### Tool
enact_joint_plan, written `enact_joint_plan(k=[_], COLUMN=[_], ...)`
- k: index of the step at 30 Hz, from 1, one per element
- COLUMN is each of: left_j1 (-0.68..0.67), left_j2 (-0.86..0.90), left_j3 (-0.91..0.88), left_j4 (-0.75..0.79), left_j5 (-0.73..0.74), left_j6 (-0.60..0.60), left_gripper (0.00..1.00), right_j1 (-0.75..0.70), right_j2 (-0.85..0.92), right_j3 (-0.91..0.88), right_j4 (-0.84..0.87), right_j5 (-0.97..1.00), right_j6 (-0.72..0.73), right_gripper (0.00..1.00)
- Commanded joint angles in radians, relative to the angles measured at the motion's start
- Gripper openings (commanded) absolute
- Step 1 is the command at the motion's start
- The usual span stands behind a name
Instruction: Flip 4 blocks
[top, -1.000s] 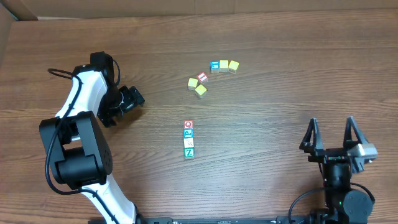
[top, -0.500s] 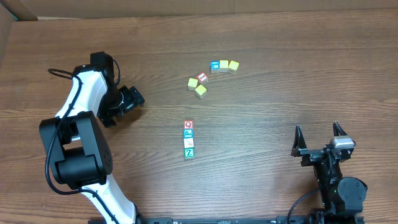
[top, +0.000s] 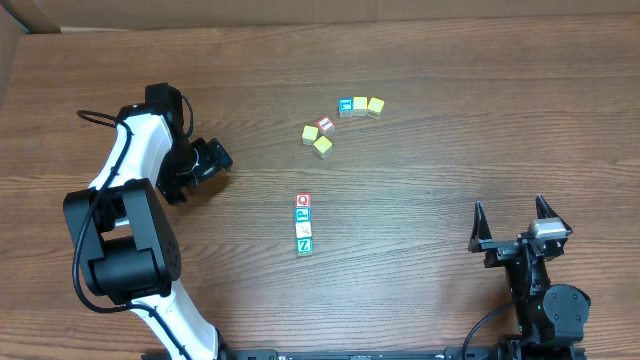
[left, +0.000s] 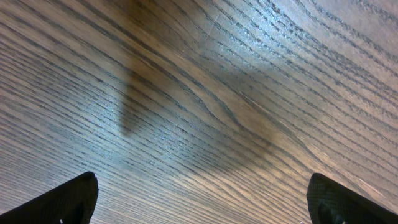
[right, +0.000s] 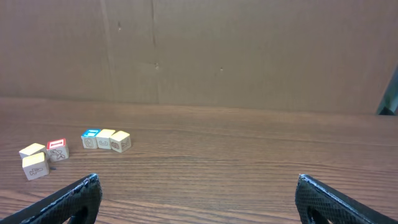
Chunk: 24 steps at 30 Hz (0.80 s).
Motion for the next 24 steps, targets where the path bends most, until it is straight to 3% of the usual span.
enact_joint_plan(k=[1, 24], left_j1=[-0.007, -0.003], left_j2=[-0.005, -0.038], left_j3=[0.010, 0.010], left_j4=[0.001, 0.001], left_j5=[-0.007, -0.007], left_j6=[-0.003, -0.003], left_gripper=[1.00, 1.00], right_j1=[-0.003, -0.003], right_j2=[-0.008, -0.008], right_j3=[-0.011, -0.011], right_j4=[0.005, 0.005], right_j5=[-0.006, -0.006], right_j6=[-0.011, -0.011], right_gripper=[1.00, 1.00])
